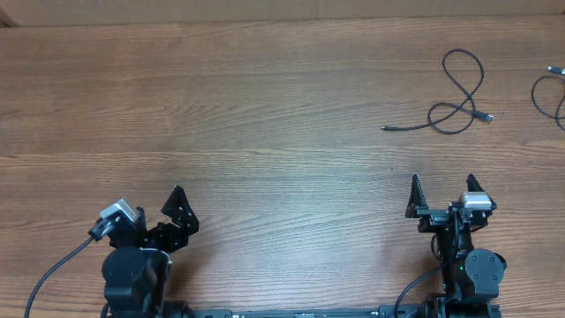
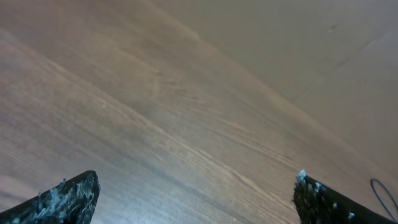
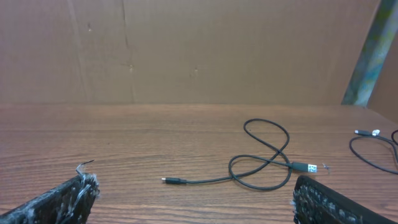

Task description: Untangle cables

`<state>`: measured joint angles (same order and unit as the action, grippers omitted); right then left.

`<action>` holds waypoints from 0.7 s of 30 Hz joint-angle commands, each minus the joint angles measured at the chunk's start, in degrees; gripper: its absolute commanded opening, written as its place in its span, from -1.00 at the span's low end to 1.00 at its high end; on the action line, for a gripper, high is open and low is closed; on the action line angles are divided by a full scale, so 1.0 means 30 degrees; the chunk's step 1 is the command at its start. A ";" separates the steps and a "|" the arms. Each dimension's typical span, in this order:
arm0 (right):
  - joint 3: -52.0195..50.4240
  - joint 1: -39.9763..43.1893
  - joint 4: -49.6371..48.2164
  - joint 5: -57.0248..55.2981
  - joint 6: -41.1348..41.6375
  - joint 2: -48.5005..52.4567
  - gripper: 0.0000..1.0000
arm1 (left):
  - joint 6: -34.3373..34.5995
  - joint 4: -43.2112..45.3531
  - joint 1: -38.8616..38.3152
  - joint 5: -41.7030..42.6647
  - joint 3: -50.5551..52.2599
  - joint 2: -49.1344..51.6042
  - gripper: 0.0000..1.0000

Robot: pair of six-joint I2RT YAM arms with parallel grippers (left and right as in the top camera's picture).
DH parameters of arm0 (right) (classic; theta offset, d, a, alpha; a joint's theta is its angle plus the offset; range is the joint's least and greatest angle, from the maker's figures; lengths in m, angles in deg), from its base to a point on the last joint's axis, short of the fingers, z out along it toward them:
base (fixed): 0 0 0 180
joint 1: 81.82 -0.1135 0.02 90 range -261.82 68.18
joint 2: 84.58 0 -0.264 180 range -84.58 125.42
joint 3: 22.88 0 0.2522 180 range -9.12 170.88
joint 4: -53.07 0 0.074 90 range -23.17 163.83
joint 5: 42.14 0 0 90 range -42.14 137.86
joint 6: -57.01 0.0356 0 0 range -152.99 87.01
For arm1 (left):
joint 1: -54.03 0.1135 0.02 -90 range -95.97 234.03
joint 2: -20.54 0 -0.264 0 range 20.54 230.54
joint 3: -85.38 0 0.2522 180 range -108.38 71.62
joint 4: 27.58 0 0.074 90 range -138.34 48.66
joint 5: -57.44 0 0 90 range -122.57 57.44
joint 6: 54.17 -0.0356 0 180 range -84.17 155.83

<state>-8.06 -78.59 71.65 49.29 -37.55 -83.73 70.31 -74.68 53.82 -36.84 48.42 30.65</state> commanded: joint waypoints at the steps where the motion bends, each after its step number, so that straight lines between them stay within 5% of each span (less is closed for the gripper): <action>1: -0.0204 -0.0087 -0.0051 -0.0168 -0.0080 -0.0226 1.00 | -0.0896 0.0590 0.0335 0.0306 0.0823 -0.1246 0.99; 7: -0.0204 -0.0095 -0.0051 -0.0168 -0.0080 -0.0226 1.00 | -0.1741 0.1909 0.0750 0.0437 0.2331 -0.3060 0.99; 21: -0.0204 -0.0087 -0.0044 -0.0168 -0.0080 -0.0226 1.00 | -0.5537 0.9952 0.0852 0.0459 0.6717 -0.3315 0.99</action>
<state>-8.06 -78.59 71.67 49.31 -37.53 -83.73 57.41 -46.31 55.96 -35.96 65.73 21.30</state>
